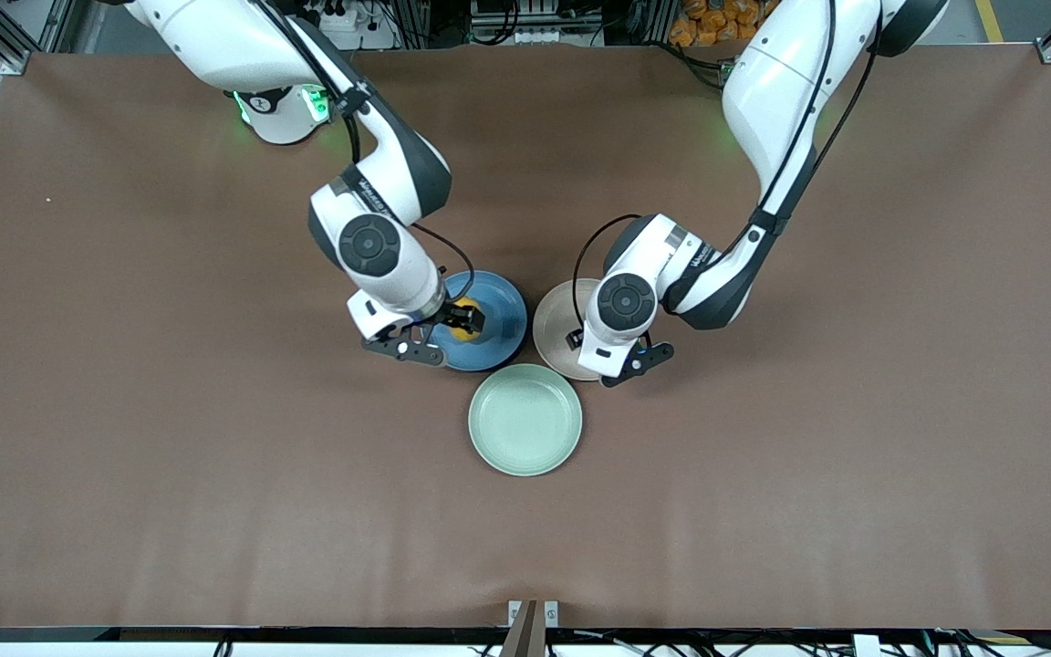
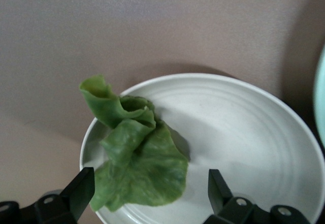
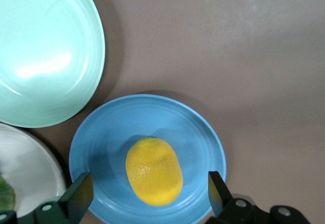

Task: Pick lemon and lettuce from blue and beige plates
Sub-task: 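Lower and close the right gripper on the lemon while the left grasps lettuce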

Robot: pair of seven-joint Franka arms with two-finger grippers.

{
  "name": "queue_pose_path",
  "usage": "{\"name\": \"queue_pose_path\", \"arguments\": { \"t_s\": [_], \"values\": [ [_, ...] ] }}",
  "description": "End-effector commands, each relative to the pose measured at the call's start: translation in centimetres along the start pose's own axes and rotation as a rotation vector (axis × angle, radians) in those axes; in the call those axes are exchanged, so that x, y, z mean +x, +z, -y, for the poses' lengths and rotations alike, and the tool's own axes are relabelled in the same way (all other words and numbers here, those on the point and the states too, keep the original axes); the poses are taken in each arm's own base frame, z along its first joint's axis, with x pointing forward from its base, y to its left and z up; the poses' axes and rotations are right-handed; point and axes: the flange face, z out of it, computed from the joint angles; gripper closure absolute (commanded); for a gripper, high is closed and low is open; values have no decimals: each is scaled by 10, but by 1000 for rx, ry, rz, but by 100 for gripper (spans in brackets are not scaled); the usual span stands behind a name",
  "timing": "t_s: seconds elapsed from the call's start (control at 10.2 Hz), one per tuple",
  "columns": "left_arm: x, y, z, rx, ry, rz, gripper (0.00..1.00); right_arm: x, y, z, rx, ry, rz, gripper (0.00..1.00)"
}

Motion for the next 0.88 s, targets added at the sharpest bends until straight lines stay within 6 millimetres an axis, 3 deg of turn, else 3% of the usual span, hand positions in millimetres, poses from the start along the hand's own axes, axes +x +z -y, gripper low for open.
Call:
{"name": "queue_pose_path", "arguments": {
  "t_s": [0.0, 0.1, 0.29, 0.49, 0.59, 0.68, 0.78],
  "values": [
    [1, 3, -3, 18, -6, -41, 3, -13, 19, 2, -24, 3, -24, 0],
    [2, 3, -3, 18, -5, -42, 6, -17, 30, 6, -31, 5, -36, 0],
    [3, 10, -4, 17, -4, -40, 24, -22, 52, 9, -52, 22, -50, 0],
    [3, 14, -5, 17, -2, -44, 61, -28, 70, 13, -58, 11, -62, 0],
    [4, 10, -5, 12, 3, -47, 83, -29, 74, 14, -58, 13, -60, 0],
    [4, 4, -6, 3, -3, -53, 100, -30, 78, 14, -61, 10, -57, 0],
    [3, 0, -6, -4, -6, -52, 100, -33, 83, 15, -74, -10, -63, 0]
  ]
}}
